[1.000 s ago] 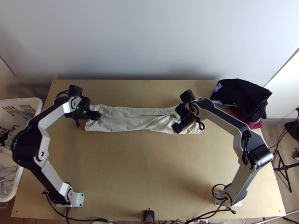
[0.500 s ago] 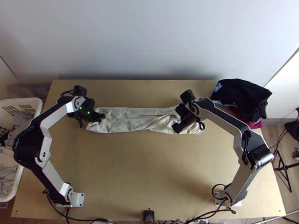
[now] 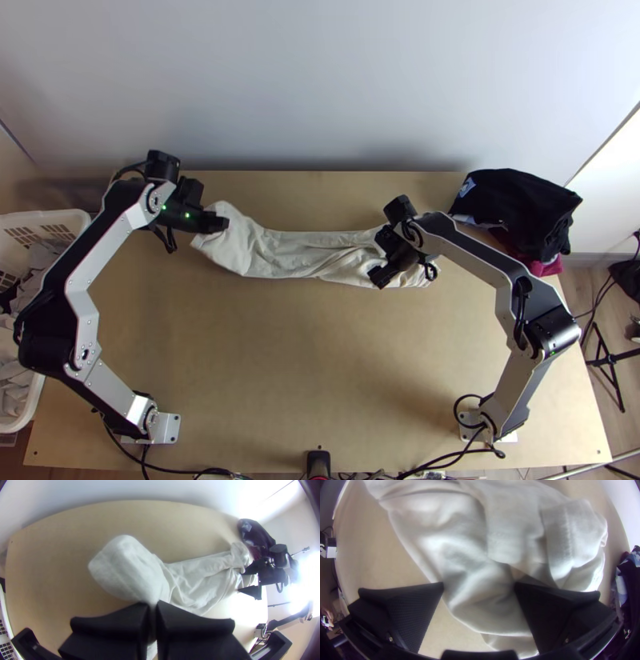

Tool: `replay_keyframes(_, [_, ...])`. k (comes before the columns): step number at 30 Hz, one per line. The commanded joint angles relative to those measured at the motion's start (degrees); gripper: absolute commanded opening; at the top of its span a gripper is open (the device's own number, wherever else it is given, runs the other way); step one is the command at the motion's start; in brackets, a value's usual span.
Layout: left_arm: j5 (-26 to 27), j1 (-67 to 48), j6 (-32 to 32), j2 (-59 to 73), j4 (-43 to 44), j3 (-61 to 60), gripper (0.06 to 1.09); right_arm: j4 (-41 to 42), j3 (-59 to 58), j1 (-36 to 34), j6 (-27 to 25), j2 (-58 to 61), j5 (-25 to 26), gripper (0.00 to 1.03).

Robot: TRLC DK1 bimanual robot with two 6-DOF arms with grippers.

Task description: Fold the t-shirt

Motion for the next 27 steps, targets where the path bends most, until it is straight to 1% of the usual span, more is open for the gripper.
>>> replay_keyframes(1, [3.4,-2.4,-1.9,-1.1,-0.9,5.2,0.09,0.0,-0.3,0.0,0.5,0.6,0.5,0.99])
replay_keyframes(2, [3.5,-2.7,-2.4,-0.9,-0.9,5.8,0.09,0.0,-0.1,0.0,0.6,0.3,0.5,0.99])
replay_keyframes(6, [6.6,-4.1,-4.2,-0.5,-0.9,7.7,0.09,-1.5,1.1,-0.4,0.8,-2.9,0.5,0.99])
replay_keyframes(10, [7.5,-6.5,-4.9,-0.1,-0.6,8.9,0.09,-4.2,2.6,-1.9,0.6,-8.2,0.5,0.99])
replay_keyframes(13, [7.5,-8.6,-6.4,0.0,0.6,10.1,0.09,-4.8,3.4,-3.5,0.4,-12.2,0.4,0.99])
replay_keyframes(18, [7.5,-12.5,-10.0,0.1,4.1,12.9,0.09,-8.8,6.3,-6.8,0.4,-17.0,0.1,0.99])
replay_keyframes(27, [7.4,-22.0,-10.9,4.0,9.8,15.9,0.09,-12.9,6.1,-12.5,0.8,-25.5,-0.7,0.99])
